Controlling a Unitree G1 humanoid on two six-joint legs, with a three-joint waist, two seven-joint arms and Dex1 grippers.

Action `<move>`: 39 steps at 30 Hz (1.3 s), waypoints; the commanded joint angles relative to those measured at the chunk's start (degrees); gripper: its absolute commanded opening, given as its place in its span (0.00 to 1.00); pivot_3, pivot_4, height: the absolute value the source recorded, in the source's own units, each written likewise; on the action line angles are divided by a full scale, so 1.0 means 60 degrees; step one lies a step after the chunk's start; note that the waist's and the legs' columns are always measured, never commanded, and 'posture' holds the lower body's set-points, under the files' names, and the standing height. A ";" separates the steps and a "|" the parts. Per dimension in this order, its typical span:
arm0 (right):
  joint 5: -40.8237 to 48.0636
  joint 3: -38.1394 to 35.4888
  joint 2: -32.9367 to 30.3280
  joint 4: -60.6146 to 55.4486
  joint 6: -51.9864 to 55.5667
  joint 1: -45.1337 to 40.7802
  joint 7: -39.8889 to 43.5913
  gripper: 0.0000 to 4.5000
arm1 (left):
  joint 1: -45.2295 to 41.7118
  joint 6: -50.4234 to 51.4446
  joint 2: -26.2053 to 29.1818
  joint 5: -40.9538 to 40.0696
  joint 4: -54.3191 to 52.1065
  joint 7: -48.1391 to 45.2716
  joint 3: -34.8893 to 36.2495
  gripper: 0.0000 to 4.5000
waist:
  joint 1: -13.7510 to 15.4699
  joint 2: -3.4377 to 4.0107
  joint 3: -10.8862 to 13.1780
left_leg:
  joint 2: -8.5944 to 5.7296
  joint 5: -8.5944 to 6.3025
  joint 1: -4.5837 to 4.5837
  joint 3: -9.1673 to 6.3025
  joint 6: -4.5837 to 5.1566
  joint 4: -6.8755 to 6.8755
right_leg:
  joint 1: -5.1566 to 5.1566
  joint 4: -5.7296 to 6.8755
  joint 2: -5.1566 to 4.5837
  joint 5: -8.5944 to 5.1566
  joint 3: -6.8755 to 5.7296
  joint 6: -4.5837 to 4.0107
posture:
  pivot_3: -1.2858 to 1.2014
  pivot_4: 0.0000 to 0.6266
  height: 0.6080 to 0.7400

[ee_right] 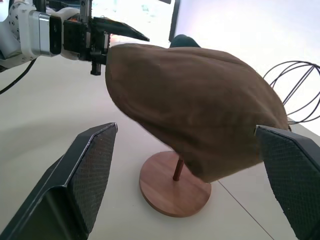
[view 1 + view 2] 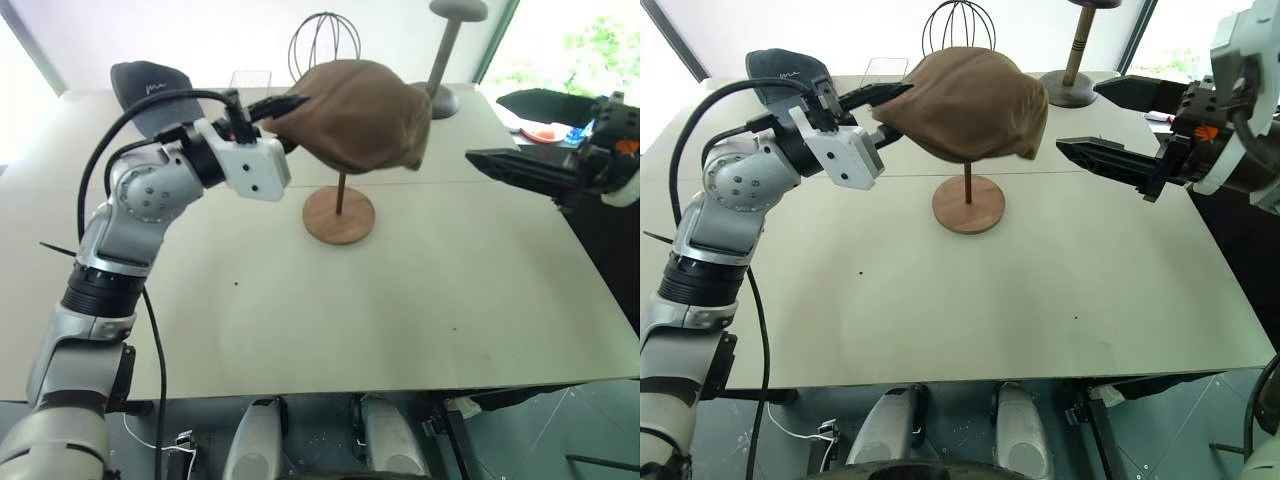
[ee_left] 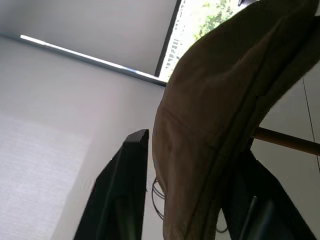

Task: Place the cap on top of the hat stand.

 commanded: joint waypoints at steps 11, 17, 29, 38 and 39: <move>-0.0217 0.0328 -0.0133 -0.0108 -0.0430 -0.0179 0.0495 1.00 | -0.0195 0.1112 0.1131 -0.2989 0.0591 -0.2700 0.0900 0.94 | -0.0028 0.0003 0.0001 | 0.0000 0.0000 0.0002 0.0000 0.0000 -0.0001 | 0.0000 0.0002 0.0000 -0.0006 0.0000 -0.0010 | 0.52 0.24 1.00; -0.0690 0.0745 -0.0338 -0.0100 -0.0729 -0.0270 0.0971 1.00 | -0.1113 0.4217 0.1551 -0.4373 0.1943 -0.3750 0.1557 0.94 | -0.0040 0.0002 0.0001 | 0.0001 0.0000 0.0002 0.0000 0.0000 0.0002 | 0.0000 0.0003 0.0002 -0.0006 -0.0001 -0.0010 | 0.52 0.24 1.00; -0.4630 0.3913 0.1321 -0.2229 -0.2697 -0.0305 -0.1099 1.00 | -0.2368 1.1584 0.4861 -0.8191 0.2010 -0.9611 0.1097 0.94 | -0.0307 0.0008 0.0007 | 0.0004 -0.0003 -0.0014 -0.0007 0.0004 -0.0018 | -0.0049 0.0048 0.0010 -0.0028 0.0001 0.0004 | 0.52 0.24 1.00; -1.0263 0.5758 0.2994 -0.0830 -0.8849 0.0629 -0.3165 1.00 | -0.2856 1.1914 0.5228 -0.8750 0.1755 -0.9612 0.0401 0.94 | -0.0261 -0.0006 0.0007 | -0.0003 -0.0002 -0.0034 -0.0004 0.0003 0.0006 | -0.0080 0.0090 0.0005 -0.0055 0.0009 -0.0001 | 0.52 0.24 1.00; -1.0637 0.5901 0.3190 -0.0649 -0.9318 0.0650 -0.3332 1.00 | -0.2966 1.1917 0.5206 -0.8686 0.1809 -0.9612 0.0340 0.94 | -0.0271 -0.0007 0.0006 | -0.0002 -0.0002 -0.0034 -0.0004 0.0003 0.0006 | -0.0082 0.0093 0.0006 -0.0055 0.0009 -0.0001 | 0.52 0.24 1.00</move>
